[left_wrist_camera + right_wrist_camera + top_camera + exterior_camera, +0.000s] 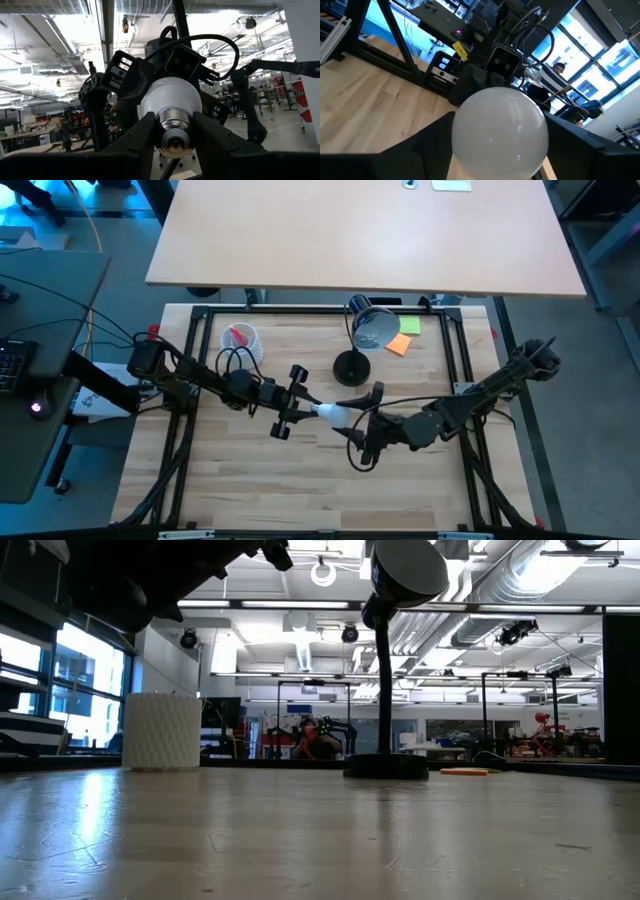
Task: Screw lightbulb
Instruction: Insert the light bulb into the desk lamp
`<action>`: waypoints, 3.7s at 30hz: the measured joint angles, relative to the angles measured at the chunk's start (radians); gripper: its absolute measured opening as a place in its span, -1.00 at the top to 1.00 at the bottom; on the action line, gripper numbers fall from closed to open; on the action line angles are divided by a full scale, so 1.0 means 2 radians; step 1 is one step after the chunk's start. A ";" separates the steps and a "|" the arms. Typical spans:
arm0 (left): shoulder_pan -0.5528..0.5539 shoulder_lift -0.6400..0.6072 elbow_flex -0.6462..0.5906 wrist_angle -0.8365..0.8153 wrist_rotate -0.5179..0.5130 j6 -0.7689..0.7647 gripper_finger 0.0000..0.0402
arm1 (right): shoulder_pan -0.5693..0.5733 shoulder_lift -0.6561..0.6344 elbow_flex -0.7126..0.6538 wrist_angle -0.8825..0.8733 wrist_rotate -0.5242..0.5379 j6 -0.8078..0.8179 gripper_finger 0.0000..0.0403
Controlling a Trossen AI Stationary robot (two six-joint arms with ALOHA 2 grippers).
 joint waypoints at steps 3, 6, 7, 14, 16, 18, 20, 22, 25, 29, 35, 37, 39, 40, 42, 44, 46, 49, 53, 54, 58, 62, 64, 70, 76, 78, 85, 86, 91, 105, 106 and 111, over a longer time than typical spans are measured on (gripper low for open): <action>0.000 0.000 0.000 -0.001 0.000 0.000 0.47 | 0.000 0.000 0.000 -0.004 0.004 0.000 -0.25; 0.001 0.000 0.000 -0.010 0.000 -0.008 0.43 | 0.002 0.000 0.000 -0.008 0.015 0.000 -0.25; 0.002 0.000 0.000 -0.018 0.000 -0.017 0.40 | 0.006 -0.001 0.000 -0.013 0.019 0.000 -0.25; 0.029 0.000 0.000 -0.085 0.037 -0.067 0.09 | 0.042 -0.015 0.000 -0.050 0.093 0.009 -0.24; 0.037 0.000 0.000 -0.097 0.046 -0.071 0.03 | 0.056 -0.019 0.000 -0.064 0.118 0.009 -0.24; 0.045 0.000 0.000 -0.117 0.046 -0.077 -0.01 | 0.069 -0.028 -0.001 -0.066 0.145 0.013 -0.24; 0.053 0.000 0.000 -0.137 0.034 -0.088 -0.03 | 0.083 -0.040 0.002 -0.083 0.185 0.034 -0.24; 0.063 0.000 0.000 -0.163 0.005 -0.107 -0.03 | 0.092 -0.050 0.016 -0.143 0.213 0.074 -0.24; 0.074 0.000 0.003 -0.206 -0.033 -0.129 -0.02 | 0.097 -0.062 0.057 -0.287 0.227 0.172 -0.24; 0.085 0.000 0.034 -0.300 -0.039 -0.131 -0.02 | 0.080 -0.061 0.134 -0.510 0.220 0.306 -0.24; 0.115 0.000 0.076 -0.404 -0.012 -0.056 -0.02 | 0.024 -0.058 0.198 -0.676 0.196 0.341 -0.24; 0.141 0.000 0.079 -0.393 0.035 -0.052 -0.02 | 0.003 -0.058 0.199 -0.691 0.193 0.333 -0.24; 0.172 0.000 0.076 -0.366 0.063 -0.065 -0.02 | -0.014 -0.057 0.199 -0.712 0.190 0.333 -0.24; 0.190 0.000 0.076 -0.358 0.076 -0.069 -0.02 | -0.022 -0.055 0.199 -0.721 0.187 0.339 -0.24; 0.222 0.000 0.075 -0.345 0.089 -0.086 -0.02 | -0.035 -0.054 0.199 -0.728 0.184 0.352 -0.24; 0.253 0.001 0.075 -0.324 0.109 -0.102 -0.02 | -0.046 -0.054 0.199 -0.730 0.183 0.354 -0.24; 0.279 0.003 0.078 -0.296 0.135 -0.124 -0.02 | -0.056 -0.054 0.199 -0.730 0.182 0.345 -0.24; 0.310 0.012 0.090 -0.268 0.192 -0.160 -0.06 | -0.067 -0.055 0.184 -0.711 0.175 0.326 -0.24; 0.330 0.036 0.125 -0.258 0.226 -0.188 -0.17 | -0.069 -0.062 0.143 -0.643 0.169 0.273 -0.24; 0.332 0.047 0.138 -0.261 0.229 -0.195 -0.20 | -0.069 -0.063 0.135 -0.631 0.169 0.261 -0.24; 0.349 0.103 0.208 -0.272 0.286 -0.222 -0.38 | -0.069 -0.063 0.125 -0.602 0.173 0.240 -0.24; 0.375 0.161 0.299 -0.303 0.350 -0.254 -0.53 | -0.067 -0.067 0.126 -0.597 0.174 0.239 -0.24; 0.382 0.193 0.345 -0.308 0.398 -0.281 -0.58 | -0.064 -0.073 0.126 -0.595 0.173 0.239 -0.24; 0.382 0.276 0.482 -0.302 0.525 -0.359 -0.67 | -0.065 -0.088 0.127 -0.586 0.169 0.233 -0.24; 0.371 0.322 0.552 -0.298 0.555 -0.363 -0.67 | -0.072 -0.091 0.127 -0.566 0.163 0.240 -0.24; 0.369 0.324 0.557 -0.297 0.559 -0.347 -0.67 | -0.076 -0.091 0.127 -0.558 0.160 0.250 -0.24; 0.348 0.325 0.576 -0.240 0.568 -0.352 -0.67 | -0.075 -0.089 0.127 -0.531 0.160 0.254 -0.24; 0.341 0.326 0.578 -0.225 0.566 -0.362 -0.67 | -0.075 -0.089 0.127 -0.526 0.160 0.252 -0.24; 0.325 0.325 0.580 -0.176 0.577 -0.402 -0.67 | -0.074 -0.089 0.127 -0.524 0.158 0.251 -0.24; 0.361 0.325 0.580 -0.159 0.552 -0.416 -0.67 | -0.082 -0.089 0.127 -0.527 0.137 0.258 -0.24; 0.364 0.325 0.580 -0.156 0.551 -0.416 -0.67 | -0.082 -0.089 0.127 -0.526 0.135 0.257 -0.24; 0.359 0.325 0.580 -0.155 0.555 -0.418 -0.67 | -0.082 -0.089 0.127 -0.526 0.131 0.256 -0.24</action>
